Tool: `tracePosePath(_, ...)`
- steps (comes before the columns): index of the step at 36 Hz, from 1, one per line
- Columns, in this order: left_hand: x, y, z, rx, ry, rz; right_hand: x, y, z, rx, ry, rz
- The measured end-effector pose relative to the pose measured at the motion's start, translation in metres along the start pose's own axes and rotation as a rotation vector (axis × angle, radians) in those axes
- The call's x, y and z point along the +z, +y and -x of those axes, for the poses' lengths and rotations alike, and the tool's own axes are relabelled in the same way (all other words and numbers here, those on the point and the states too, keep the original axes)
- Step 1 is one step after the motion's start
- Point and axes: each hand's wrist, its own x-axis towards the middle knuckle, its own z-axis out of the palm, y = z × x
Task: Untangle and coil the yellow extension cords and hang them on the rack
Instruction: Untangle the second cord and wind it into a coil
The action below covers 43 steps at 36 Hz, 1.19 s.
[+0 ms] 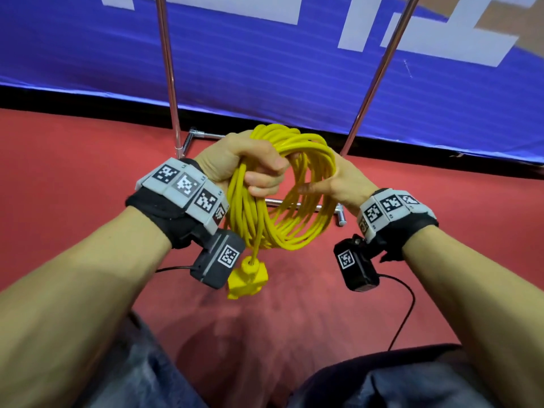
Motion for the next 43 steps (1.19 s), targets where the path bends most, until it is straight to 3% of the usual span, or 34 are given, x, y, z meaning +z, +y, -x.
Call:
tracePosePath(2,0.002,0.0,0.001,-0.006,-0.063,0.039,0.0,-0.004,0.005,-0.012,-0.082,-0.134)
tracePosePath(5,0.002,0.002,0.002,-0.005,-0.098,0.112,0.0,-0.009,0.011,0.089,-0.194,-0.355)
tracePosePath(8,-0.001,0.003,0.004,-0.002,-0.086,0.137,0.0,-0.012,0.011,0.132,-0.248,-0.388)
tracePosePath(12,-0.009,0.002,0.003,0.0,0.022,0.005,-0.002,-0.01,0.011,0.164,-0.134,-0.341)
tracePosePath(20,-0.04,-0.012,-0.006,-0.007,0.394,-0.325,-0.019,-0.018,0.014,0.179,0.041,-0.253)
tracePosePath(31,-0.06,-0.018,-0.014,0.254,0.699,-0.377,-0.018,-0.041,0.006,0.187,0.238,-0.043)
tracePosePath(33,-0.063,-0.017,-0.013,0.304,0.731,-0.524,-0.017,-0.045,0.004,0.226,0.244,-0.041)
tracePosePath(37,-0.064,-0.024,-0.014,0.444,0.782,-1.151,-0.016,-0.053,0.002,0.308,0.226,-0.099)
tracePosePath(39,-0.063,-0.027,-0.015,0.5,0.791,-1.334,-0.016,-0.056,0.002,0.339,0.219,-0.134)
tracePosePath(41,-0.066,-0.027,-0.018,0.449,0.758,-1.259,-0.018,-0.058,0.001,0.367,0.217,-0.143)
tracePosePath(43,-0.071,-0.024,-0.019,0.34,0.714,-0.988,-0.019,-0.058,0.002,0.39,0.221,-0.136)
